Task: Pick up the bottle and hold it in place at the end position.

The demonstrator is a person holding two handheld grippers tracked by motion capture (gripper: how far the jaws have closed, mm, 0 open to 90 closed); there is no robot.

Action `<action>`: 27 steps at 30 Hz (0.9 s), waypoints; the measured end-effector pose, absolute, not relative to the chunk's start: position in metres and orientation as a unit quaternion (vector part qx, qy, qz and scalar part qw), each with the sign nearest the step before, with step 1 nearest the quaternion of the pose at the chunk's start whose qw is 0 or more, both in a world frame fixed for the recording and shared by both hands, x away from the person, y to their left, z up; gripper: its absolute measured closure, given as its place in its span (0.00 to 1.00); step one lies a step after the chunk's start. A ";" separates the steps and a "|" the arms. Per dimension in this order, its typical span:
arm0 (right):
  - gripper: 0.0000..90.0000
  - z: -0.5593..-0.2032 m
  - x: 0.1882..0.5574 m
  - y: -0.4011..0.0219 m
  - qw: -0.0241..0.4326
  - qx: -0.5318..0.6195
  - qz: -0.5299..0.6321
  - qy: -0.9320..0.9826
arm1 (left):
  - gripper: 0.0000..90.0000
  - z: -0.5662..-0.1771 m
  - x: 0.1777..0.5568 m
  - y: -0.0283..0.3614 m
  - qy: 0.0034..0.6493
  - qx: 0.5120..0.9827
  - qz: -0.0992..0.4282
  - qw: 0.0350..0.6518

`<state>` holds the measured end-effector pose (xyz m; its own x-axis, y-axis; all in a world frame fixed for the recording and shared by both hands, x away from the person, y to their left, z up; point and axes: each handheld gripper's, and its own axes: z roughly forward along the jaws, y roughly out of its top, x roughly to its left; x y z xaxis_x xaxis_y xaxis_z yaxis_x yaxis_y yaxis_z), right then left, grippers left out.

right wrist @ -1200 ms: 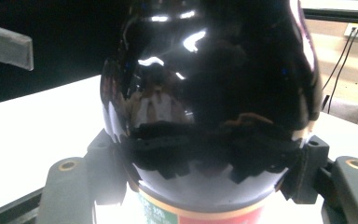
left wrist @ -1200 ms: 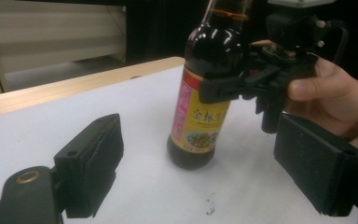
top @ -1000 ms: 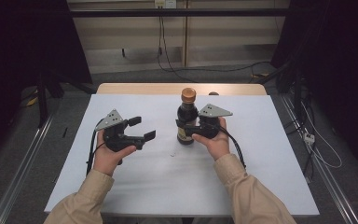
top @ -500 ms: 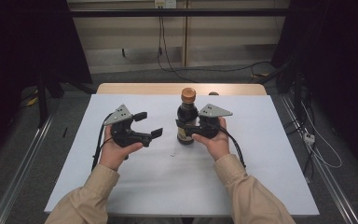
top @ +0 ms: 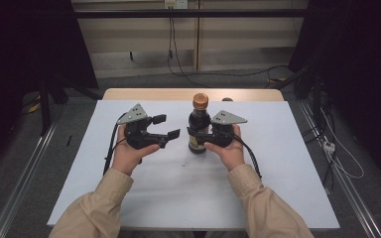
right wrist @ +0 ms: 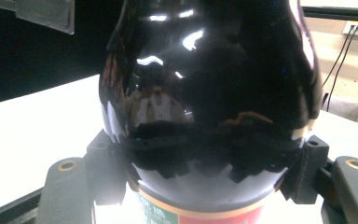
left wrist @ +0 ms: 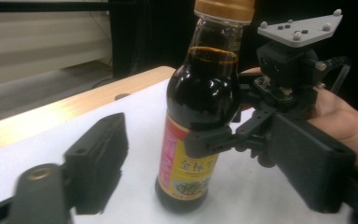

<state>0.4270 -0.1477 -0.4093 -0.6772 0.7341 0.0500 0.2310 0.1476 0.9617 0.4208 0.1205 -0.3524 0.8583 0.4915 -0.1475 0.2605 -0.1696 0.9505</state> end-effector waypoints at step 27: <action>0.34 -0.410 0.427 -0.147 0.224 0.336 0.561 0.723 | 0.69 -0.328 0.440 0.097 0.218 0.784 0.098 0.573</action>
